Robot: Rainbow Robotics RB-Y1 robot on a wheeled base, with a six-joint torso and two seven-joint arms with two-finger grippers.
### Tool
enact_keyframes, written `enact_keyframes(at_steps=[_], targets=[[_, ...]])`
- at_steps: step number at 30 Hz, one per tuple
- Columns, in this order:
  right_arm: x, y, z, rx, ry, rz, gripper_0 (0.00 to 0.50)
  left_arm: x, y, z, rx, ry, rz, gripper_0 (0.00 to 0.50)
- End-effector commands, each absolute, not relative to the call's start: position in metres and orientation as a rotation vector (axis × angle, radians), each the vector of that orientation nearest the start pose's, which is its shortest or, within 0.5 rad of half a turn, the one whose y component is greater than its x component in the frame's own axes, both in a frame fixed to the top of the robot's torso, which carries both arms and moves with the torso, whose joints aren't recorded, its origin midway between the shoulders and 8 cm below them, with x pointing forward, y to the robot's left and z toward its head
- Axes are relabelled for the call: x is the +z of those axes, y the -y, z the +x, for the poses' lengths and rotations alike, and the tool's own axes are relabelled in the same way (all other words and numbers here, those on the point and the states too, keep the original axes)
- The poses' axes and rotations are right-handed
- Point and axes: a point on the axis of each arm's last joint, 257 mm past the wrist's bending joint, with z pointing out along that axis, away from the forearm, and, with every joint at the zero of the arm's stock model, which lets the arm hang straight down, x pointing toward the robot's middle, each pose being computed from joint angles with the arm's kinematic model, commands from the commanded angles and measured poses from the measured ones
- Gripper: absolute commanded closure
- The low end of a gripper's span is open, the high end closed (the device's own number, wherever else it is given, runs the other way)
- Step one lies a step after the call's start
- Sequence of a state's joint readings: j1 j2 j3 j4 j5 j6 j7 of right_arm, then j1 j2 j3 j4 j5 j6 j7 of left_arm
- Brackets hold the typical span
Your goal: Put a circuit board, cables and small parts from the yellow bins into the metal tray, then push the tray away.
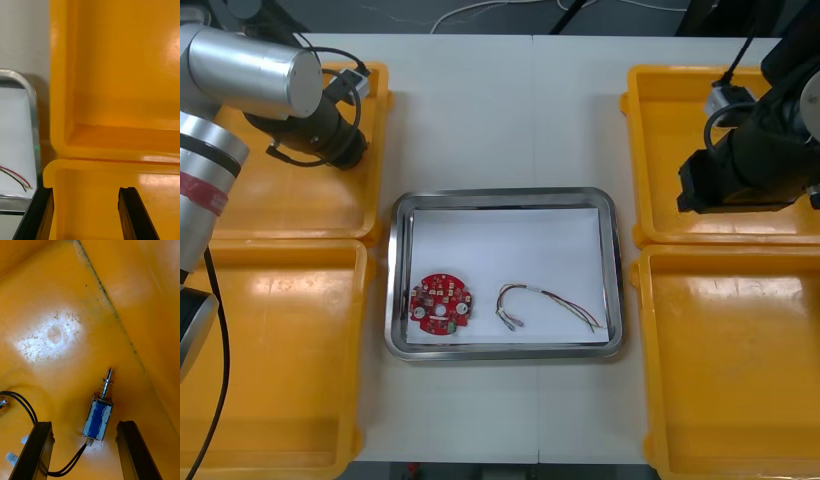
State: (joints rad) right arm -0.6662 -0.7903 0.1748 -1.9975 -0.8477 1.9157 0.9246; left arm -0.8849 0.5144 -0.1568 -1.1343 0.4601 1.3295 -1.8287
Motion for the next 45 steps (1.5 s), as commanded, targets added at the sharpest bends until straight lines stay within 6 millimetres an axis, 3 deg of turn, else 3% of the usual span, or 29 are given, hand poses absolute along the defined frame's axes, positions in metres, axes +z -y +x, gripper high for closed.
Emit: enact_keyframes(at_steps=[1,7,12,27,29,33,35,37,39,45], targets=[[-0.088,0.294,0.466,-0.019,-2.623,0.115,0.0,-0.154,-0.252,0.643,0.246,-2.35,0.753,0.0],[-0.083,0.329,0.472,-0.037,-2.626,0.245,0.0,-0.156,-0.251,0.643,0.233,-2.354,0.75,0.0],[-0.076,0.349,0.495,-0.049,-2.548,0.311,0.0,-0.158,-0.252,0.645,0.227,-2.35,0.741,0.0],[-0.058,0.377,0.547,0.006,-2.43,0.446,0.0,-0.166,-0.253,0.647,0.218,-2.354,0.735,0.0],[-0.057,0.38,0.553,0.018,-2.424,0.46,0.0,-0.166,-0.253,0.647,0.218,-2.354,0.735,0.023],[-0.054,0.383,0.572,0.028,-2.397,0.468,0.0,-0.166,-0.253,0.647,0.218,-2.354,0.734,0.133],[-0.053,0.384,0.581,0.016,-2.383,0.463,0.0,-0.167,-0.252,0.647,0.216,-2.356,0.735,0.235],[-0.053,0.382,0.593,0.007,-2.368,0.46,0.0,-0.167,-0.253,0.647,0.218,-2.356,0.734,0.412],[-0.051,0.381,0.602,0.012,-2.357,0.462,0.0,-0.167,-0.253,0.647,0.217,-2.356,0.732,0.486],[-0.05,0.374,0.628,0.036,-2.326,0.469,0.0,-0.167,-0.251,0.646,0.208,-2.359,0.736,0.5]])
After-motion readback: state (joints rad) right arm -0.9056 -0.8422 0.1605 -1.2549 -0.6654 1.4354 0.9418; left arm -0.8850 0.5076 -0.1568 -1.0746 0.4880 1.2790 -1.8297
